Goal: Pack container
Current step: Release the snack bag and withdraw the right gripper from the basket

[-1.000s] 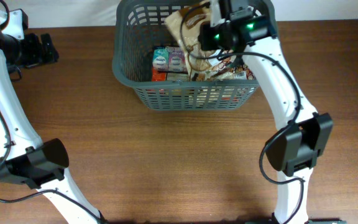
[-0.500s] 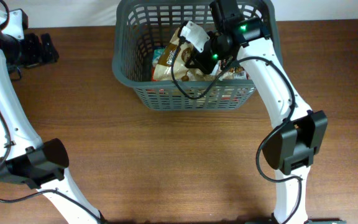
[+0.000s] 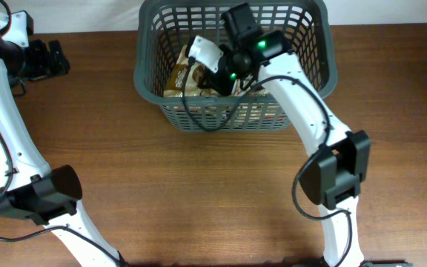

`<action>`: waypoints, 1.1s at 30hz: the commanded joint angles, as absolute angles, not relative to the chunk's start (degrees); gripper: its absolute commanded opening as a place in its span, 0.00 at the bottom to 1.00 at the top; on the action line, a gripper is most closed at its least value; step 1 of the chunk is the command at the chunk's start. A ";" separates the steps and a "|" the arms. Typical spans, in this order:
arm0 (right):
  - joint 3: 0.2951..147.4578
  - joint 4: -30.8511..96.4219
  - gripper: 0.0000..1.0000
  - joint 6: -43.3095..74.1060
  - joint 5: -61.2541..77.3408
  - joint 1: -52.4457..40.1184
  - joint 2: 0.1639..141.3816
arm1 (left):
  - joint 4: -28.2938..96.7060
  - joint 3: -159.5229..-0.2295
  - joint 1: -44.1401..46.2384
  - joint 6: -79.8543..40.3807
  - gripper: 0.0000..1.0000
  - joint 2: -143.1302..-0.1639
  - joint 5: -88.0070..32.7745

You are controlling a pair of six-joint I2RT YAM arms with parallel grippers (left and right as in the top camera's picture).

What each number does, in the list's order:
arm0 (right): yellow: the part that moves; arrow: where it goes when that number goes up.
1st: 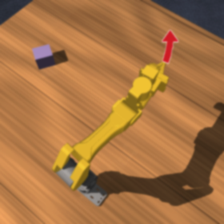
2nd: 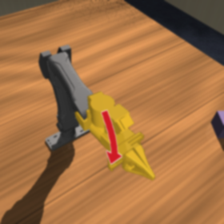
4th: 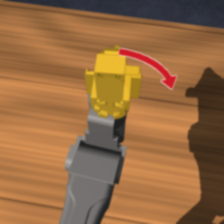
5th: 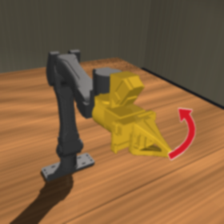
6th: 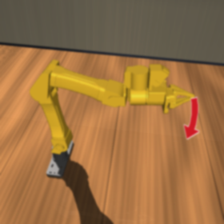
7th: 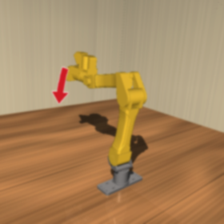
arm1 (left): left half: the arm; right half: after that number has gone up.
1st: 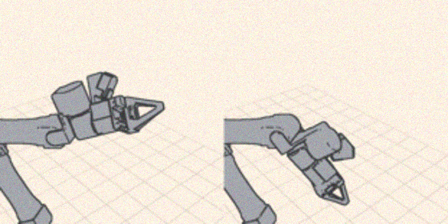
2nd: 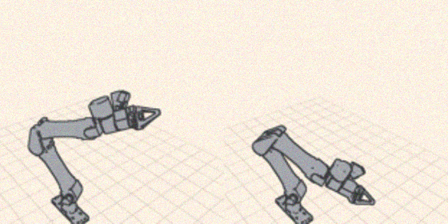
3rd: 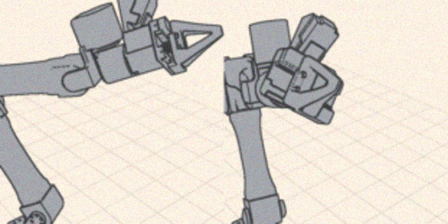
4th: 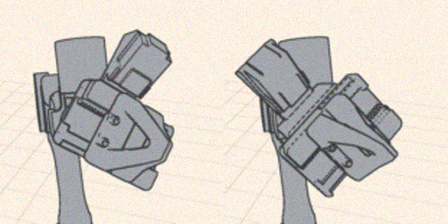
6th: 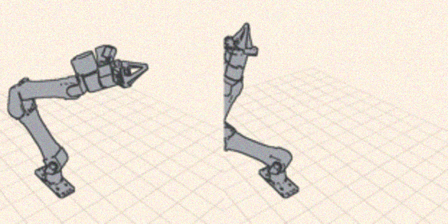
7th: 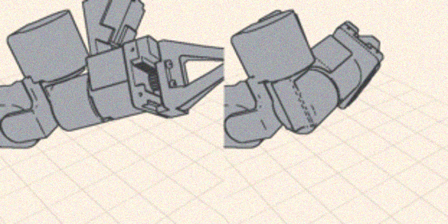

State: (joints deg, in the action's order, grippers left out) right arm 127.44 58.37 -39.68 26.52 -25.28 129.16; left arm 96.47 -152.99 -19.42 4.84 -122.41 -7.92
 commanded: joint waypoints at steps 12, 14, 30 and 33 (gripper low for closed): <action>127.90 58.87 0.98 -32.84 23.18 -25.39 132.97 | 96.55 -152.70 -19.55 4.10 0.99 -122.89 -7.70; 129.38 58.92 0.98 -28.64 21.32 -24.67 132.09 | 96.55 -152.70 -19.55 4.10 0.99 -122.87 -7.70; 162.80 73.25 0.99 -15.27 -2.66 -13.69 117.89 | 96.55 -152.70 -19.55 4.10 0.99 -122.89 -7.70; 162.74 74.59 0.99 -11.51 -2.66 -6.76 114.41 | 96.55 -152.70 -19.55 4.10 0.99 -122.89 -7.70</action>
State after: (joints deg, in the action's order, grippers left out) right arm 162.01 73.36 -16.60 1.21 -12.82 117.51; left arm 96.47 -152.99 -19.42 4.84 -122.41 -7.94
